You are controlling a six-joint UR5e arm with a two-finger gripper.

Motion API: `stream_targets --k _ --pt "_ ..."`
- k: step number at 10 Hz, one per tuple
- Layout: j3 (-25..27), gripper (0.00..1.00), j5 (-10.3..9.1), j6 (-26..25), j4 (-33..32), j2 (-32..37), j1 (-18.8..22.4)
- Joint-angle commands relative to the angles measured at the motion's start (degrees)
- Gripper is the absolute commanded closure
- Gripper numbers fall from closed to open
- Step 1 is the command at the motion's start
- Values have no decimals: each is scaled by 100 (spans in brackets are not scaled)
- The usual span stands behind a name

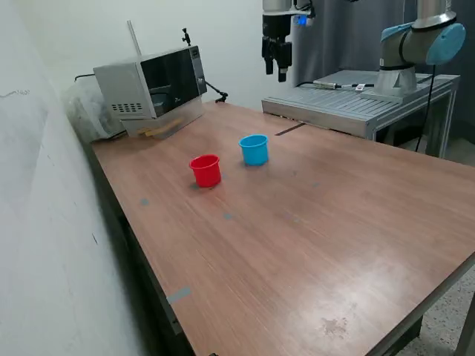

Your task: Place red objects in the red bin, and blue objects in the blue bin.

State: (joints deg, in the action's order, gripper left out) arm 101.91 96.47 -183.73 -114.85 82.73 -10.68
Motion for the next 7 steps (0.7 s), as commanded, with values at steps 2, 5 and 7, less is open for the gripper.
stream_targets --k 2,5,7 --pt "4 0 -14 -14 1436 1341 917" --pt "-171 0 -14 -32 2702 1641 1357" --pt "-189 0 3 -32 3221 1641 1393"
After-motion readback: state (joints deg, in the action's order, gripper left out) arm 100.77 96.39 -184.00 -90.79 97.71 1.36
